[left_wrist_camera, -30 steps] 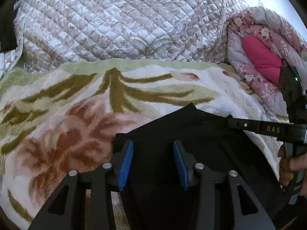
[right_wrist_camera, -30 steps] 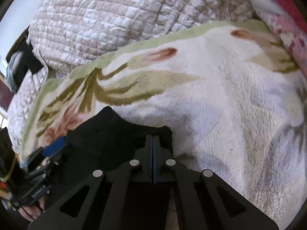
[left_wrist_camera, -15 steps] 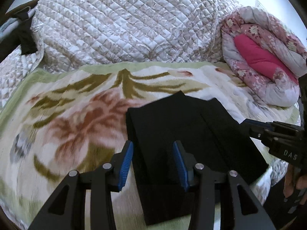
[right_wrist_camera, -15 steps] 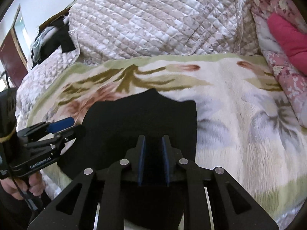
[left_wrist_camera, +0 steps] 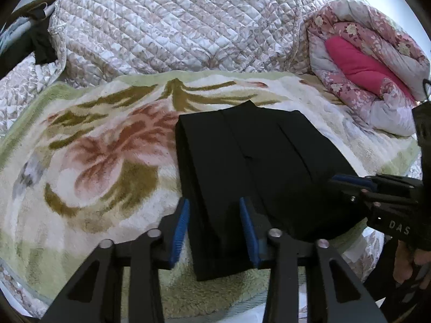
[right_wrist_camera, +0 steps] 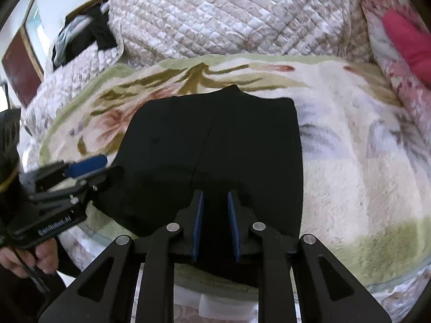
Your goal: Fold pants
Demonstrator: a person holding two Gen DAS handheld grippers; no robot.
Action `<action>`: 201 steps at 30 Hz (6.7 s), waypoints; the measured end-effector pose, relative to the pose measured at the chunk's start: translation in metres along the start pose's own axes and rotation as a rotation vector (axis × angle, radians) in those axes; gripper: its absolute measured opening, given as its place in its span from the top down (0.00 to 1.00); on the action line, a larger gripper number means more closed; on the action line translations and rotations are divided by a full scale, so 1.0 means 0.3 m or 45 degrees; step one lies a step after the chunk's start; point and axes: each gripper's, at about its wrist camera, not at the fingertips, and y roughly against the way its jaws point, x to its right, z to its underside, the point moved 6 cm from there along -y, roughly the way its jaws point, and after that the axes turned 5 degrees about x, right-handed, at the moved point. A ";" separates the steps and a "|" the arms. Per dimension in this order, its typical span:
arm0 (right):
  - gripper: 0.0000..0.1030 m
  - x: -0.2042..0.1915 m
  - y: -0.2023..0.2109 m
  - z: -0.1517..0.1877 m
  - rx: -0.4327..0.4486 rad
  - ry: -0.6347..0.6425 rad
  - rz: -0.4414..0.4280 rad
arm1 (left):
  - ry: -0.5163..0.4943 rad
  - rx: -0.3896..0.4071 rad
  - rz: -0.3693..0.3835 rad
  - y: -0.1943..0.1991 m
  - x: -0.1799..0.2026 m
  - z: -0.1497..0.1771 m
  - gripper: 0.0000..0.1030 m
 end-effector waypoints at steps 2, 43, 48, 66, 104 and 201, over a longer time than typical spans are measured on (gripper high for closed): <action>0.81 0.003 0.003 0.001 0.002 -0.014 -0.015 | 0.014 0.009 0.027 0.005 -0.003 -0.001 0.66; 0.81 0.012 0.040 0.027 -0.013 0.118 0.096 | -0.045 0.038 0.045 0.047 -0.018 0.038 0.93; 0.79 0.001 0.065 -0.011 0.025 0.067 0.089 | 0.013 0.029 0.051 0.078 -0.025 -0.005 0.89; 0.47 -0.008 -0.093 -0.114 -0.076 0.162 0.131 | -0.035 -0.080 0.084 -0.149 -0.028 -0.159 0.75; 0.81 0.252 -0.167 -0.275 -0.027 -0.116 0.218 | 0.044 -0.021 0.109 -0.251 -0.069 -0.242 0.44; 0.60 0.236 -0.042 -0.092 0.001 -0.346 -0.034 | 0.260 -0.090 0.228 -0.118 -0.150 -0.085 0.54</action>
